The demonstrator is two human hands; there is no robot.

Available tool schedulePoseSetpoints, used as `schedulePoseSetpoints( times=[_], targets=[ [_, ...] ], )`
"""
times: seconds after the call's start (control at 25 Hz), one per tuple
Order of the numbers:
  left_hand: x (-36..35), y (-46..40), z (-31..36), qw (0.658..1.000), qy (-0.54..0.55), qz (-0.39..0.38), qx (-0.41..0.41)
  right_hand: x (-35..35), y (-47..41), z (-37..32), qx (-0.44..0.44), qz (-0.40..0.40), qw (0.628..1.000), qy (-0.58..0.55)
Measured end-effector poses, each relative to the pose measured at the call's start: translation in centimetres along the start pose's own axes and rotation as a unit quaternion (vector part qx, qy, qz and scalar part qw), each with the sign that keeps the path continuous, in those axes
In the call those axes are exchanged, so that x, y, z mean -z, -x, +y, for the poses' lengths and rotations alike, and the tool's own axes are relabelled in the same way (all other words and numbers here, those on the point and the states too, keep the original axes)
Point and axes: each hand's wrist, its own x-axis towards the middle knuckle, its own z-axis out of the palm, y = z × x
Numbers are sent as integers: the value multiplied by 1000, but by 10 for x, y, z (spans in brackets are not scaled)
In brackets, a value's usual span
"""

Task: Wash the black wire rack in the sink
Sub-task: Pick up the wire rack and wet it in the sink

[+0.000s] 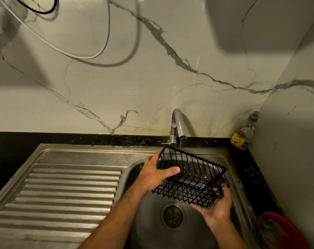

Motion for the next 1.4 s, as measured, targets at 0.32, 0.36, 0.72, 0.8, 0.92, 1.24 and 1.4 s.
schedulePoseSetpoints(
  times=[0.32,0.36,0.72,0.8,0.92,1.24,1.4],
  targets=[
    [-10,-12,17,998,-46,-18,-31,-3,5,2,-73,-17,997,-20],
    [-11,-14,20,998,-56,-22,-27,-3,4,4,-88,-11,996,-28],
    [-28,-7,37,982,-178,62,-18,-20,8,13,-128,-26,989,70],
    [-28,-5,40,971,-220,97,-8,-34,14,16,-89,-62,988,114],
    [-30,-2,46,945,-298,133,-28,-55,18,19,-52,-89,981,163],
    [-30,-14,57,906,-402,90,-98,-81,33,-2,-6,-79,978,192],
    [-27,-22,58,887,-436,64,-140,-83,37,-8,-30,-95,980,173]
  ],
)
